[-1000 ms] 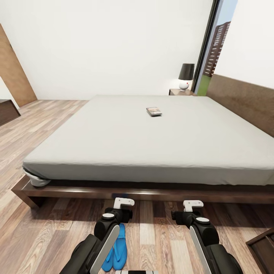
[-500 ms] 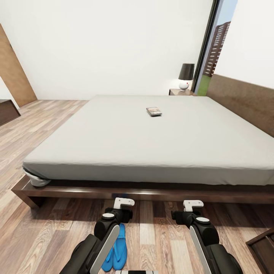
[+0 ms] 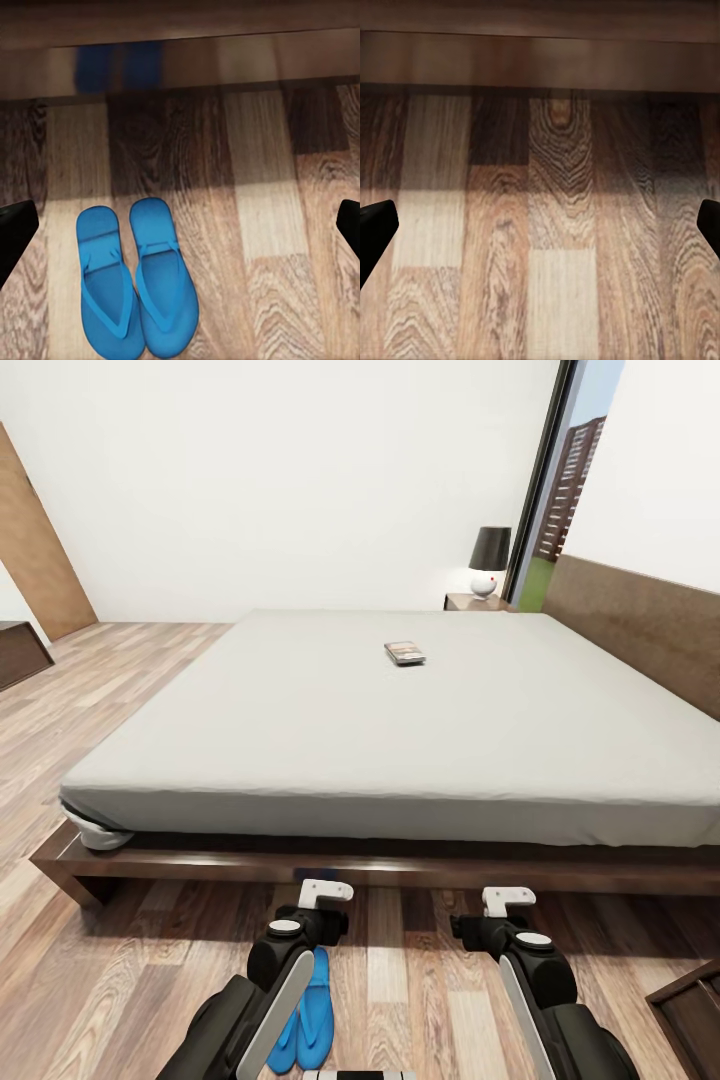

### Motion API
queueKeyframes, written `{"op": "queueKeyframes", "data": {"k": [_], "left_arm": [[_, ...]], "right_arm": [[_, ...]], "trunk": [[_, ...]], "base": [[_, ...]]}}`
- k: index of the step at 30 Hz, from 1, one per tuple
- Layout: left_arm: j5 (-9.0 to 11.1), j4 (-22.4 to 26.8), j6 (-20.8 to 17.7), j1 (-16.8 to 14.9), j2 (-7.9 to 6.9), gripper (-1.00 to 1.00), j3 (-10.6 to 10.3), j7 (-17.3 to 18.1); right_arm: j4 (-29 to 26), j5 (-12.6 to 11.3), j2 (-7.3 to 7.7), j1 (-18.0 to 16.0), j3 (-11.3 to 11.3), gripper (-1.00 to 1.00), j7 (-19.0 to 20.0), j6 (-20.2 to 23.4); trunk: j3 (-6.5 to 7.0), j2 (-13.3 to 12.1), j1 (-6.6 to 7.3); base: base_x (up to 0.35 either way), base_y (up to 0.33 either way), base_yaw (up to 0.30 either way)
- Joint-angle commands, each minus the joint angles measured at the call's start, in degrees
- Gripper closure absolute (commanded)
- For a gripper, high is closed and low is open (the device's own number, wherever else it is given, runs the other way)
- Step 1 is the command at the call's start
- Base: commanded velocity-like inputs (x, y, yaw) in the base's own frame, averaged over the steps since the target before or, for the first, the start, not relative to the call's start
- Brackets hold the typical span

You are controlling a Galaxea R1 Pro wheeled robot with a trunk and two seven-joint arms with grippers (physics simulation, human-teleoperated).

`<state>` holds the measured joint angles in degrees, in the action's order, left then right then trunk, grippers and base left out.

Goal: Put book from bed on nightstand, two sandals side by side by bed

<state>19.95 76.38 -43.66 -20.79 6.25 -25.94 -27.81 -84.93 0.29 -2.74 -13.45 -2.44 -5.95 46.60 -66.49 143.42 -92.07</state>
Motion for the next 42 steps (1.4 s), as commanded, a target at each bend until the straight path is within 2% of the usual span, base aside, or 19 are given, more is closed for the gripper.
{"op": "queueKeyframes", "data": {"k": [1,25,42], "left_arm": [[0.6,0.1,-0.1,0.0,-0.01,-1.0,-0.1,-0.6],[0.6,0.1,-0.1,0.0,-0.01,-1.0,-0.2,-0.7],[0.7,0.0,-0.1,0.0,-0.01,-1.0,-0.2,-0.7]], "right_arm": [[-0.1,0.0,0.0,0.0,-0.1,-1.0,-0.3,0.3],[-0.3,0.1,0.04,1.0,-0.4,-1.0,-0.1,0.6],[-0.3,0.1,0.09,2.0,-0.2,-1.0,-0.2,-0.2]], "trunk": [[-0.05,0.0,0.01],[-1.58,0.0,0.01],[-1.88,0.0,0.01]], "base": [[0.0,0.0,0.0],[0.0,0.0,0.0],[0.0,0.0,0.0]]}}
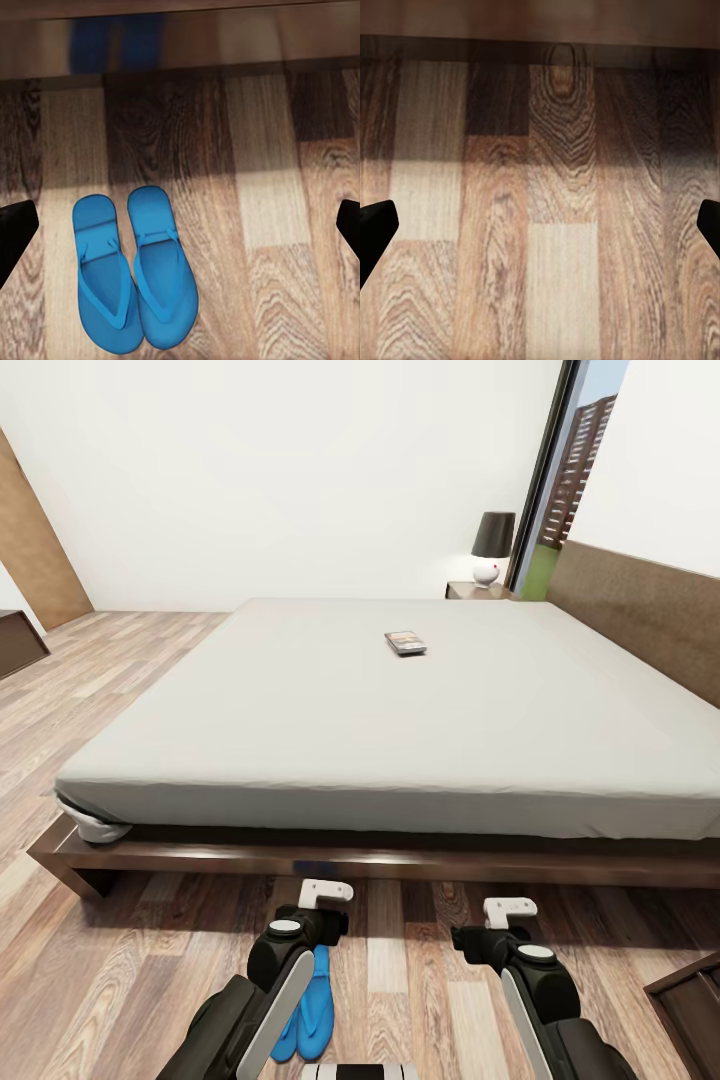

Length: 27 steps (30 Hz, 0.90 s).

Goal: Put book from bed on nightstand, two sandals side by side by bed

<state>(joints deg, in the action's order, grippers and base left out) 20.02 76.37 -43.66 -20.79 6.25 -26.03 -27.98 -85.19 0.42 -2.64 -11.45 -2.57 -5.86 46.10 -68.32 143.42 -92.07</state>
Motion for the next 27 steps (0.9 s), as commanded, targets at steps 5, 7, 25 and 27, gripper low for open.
{"op": "queueKeyframes", "data": {"k": [5,7,25,27], "left_arm": [[0.7,-0.2,0.0,0.0,0.03,-1.0,0.0,-0.4],[0.8,-0.3,0.0,0.0,0.04,-1.0,0.0,-0.4],[0.7,-0.8,0.9,2.1,0.07,-1.0,0.1,0.3],[0.7,-0.8,1.0,2.3,0.07,-1.0,0.1,0.3]], "right_arm": [[-0.1,0.0,0.01,0.1,0.0,-1.0,-0.2,0.3],[-0.1,0.0,0.01,0.1,0.0,-1.0,-0.1,0.2],[0.3,-0.1,0.01,0.1,-0.4,-1.0,0.3,0.2],[0.3,-0.1,0.01,0.1,-0.4,-1.0,0.3,0.2]], "trunk": [[-0.06,0.0,0.01],[-0.06,0.0,0.01],[-0.07,0.0,0.01],[-0.07,0.0,0.01]], "base": [[0.0,0.0,0.0],[0.0,0.0,0.0],[0.0,0.0,0.0],[0.0,0.0,0.0]]}}
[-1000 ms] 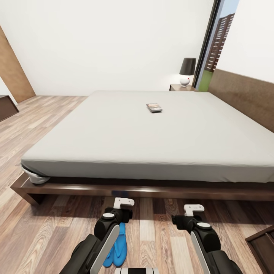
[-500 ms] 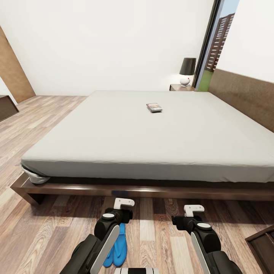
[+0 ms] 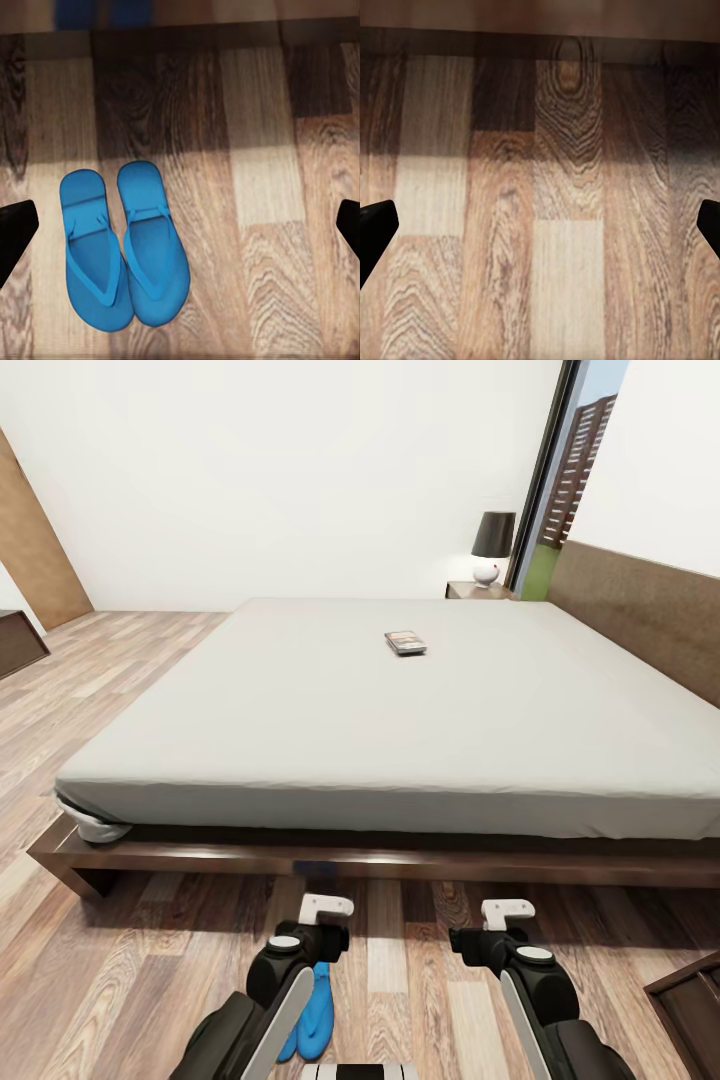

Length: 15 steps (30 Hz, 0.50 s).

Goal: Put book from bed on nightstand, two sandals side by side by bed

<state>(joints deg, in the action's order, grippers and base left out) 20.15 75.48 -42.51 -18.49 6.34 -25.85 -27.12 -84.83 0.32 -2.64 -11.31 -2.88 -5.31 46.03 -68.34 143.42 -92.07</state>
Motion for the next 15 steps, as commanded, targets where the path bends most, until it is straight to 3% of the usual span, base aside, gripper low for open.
{"op": "queueKeyframes", "data": {"k": [1,15], "left_arm": [[0.6,0.0,0.0,0.1,-0.01,-1.0,-0.1,-0.6],[0.6,-1.8,0.6,0.7,-0.01,-1.0,0.0,-0.7]], "right_arm": [[0.0,0.0,0.0,0.0,-0.1,-1.0,-0.3,0.3],[0.2,0.1,0.11,0.0,0.2,-1.0,-0.3,0.3]], "trunk": [[-0.05,0.0,0.01],[-0.05,0.0,0.01]], "base": [[0.0,0.0,0.0],[0.0,0.0,0.0]]}}
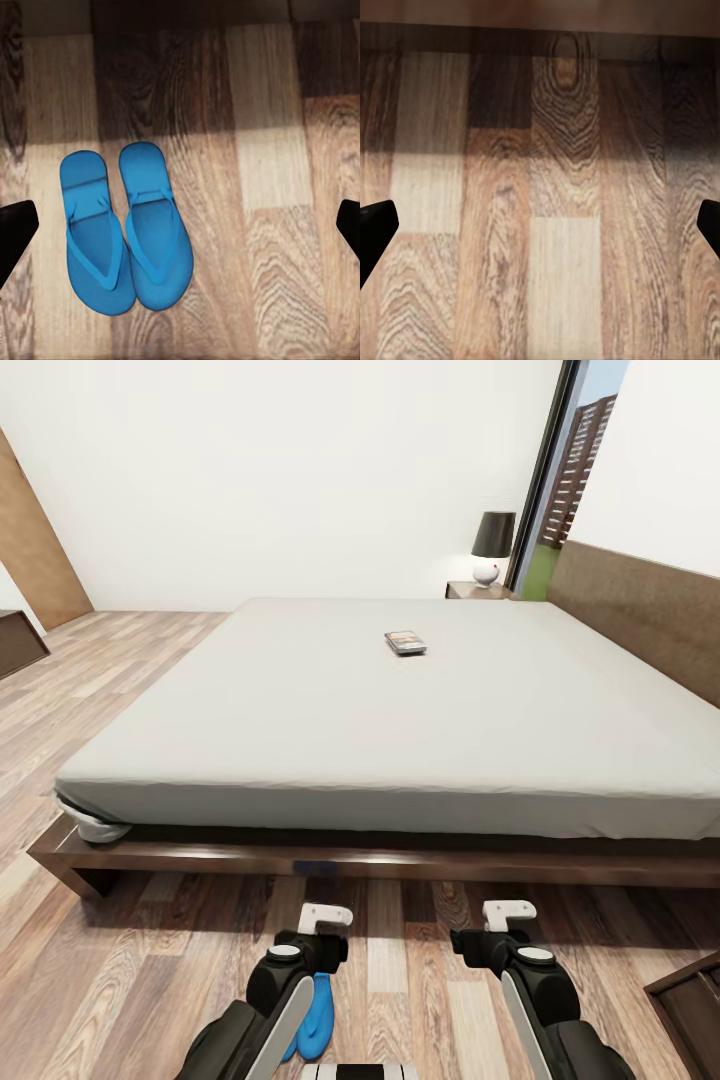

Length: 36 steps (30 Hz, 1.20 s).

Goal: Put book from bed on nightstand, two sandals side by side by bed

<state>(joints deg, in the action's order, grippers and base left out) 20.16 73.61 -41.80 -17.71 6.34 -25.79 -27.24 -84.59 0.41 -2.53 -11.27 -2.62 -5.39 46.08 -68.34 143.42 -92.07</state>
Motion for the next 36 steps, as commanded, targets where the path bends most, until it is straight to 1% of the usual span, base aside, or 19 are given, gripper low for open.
{"op": "queueKeyframes", "data": {"k": [1,6,13,14,17,18,20,21,24,31,36], "left_arm": [[0.6,-0.4,-0.1,0.0,-0.01,-1.0,-0.1,-0.6],[0.6,-1.6,-0.1,0.0,-0.05,-1.0,0.0,-0.6],[0.7,-3.1,-0.1,0.1,-0.09,-1.0,0.2,-0.7],[0.7,-3.1,-0.1,0.1,-0.09,-1.0,0.2,-0.7],[0.7,-3.3,-0.2,0.1,-0.09,-1.0,0.3,-0.9],[0.7,-3.3,-0.2,0.1,-0.09,-1.0,0.3,-0.9],[0.7,-3.4,-0.4,0.1,-0.11,-1.0,0.4,-1.0],[0.7,-3.4,-0.4,0.1,-0.11,-1.0,0.4,-1.0],[0.7,-3.2,-0.6,0.2,-0.15,-1.0,0.4,-1.2],[0.7,-2.8,-0.7,1.4,-0.17,-1.0,0.5,-1.3],[0.7,-2.7,-0.8,2.0,-0.18,-1.0,0.5,-1.3]], "right_arm": [[0.0,0.0,0.02,0.0,0.0,-1.0,-0.3,0.3],[0.1,-0.1,0.16,0.6,0.1,-1.0,-0.3,0.3],[0.2,-0.2,1.58,2.5,0.3,-1.0,-0.6,0.3],[0.2,-0.2,1.58,2.5,0.3,-1.0,-0.6,0.3],[0.0,-0.2,2.02,2.9,1.4,-1.0,-1.2,0.3],[0.0,-0.2,2.02,2.9,1.4,-1.0,-1.2,0.3],[-0.1,-0.2,2.17,3.1,2.8,-1.0,-1.8,0.3],[-0.1,-0.2,2.17,3.1,2.8,-1.0,-1.8,0.3],[-0.3,-0.2,2.37,3.2,4.6,-1.0,-2.4,0.4],[-0.4,-0.2,2.58,3.4,6.0,-1.0,-2.9,0.4],[-0.4,-0.2,2.66,3.4,6.3,-1.0,-3.0,0.4]], "trunk": [[-0.05,0.0,0.01],[-0.05,0.0,0.01],[-0.05,0.0,0.01],[-0.05,0.0,0.01],[-0.05,0.0,0.01],[-0.05,0.0,0.01],[-0.05,0.0,0.01],[-0.05,0.0,0.01],[-0.05,0.0,0.01],[-0.05,0.0,0.01],[-0.05,0.0,0.01]], "base": [[0.0,0.0,0.0],[0.0,0.0,0.0],[0.0,0.0,0.0],[0.0,0.0,0.0],[0.0,0.0,0.0],[0.0,0.0,0.0],[0.0,0.0,0.0],[0.0,0.0,0.0],[0.0,0.0,0.0],[0.0,0.0,0.0],[0.0,0.0,0.0]]}}
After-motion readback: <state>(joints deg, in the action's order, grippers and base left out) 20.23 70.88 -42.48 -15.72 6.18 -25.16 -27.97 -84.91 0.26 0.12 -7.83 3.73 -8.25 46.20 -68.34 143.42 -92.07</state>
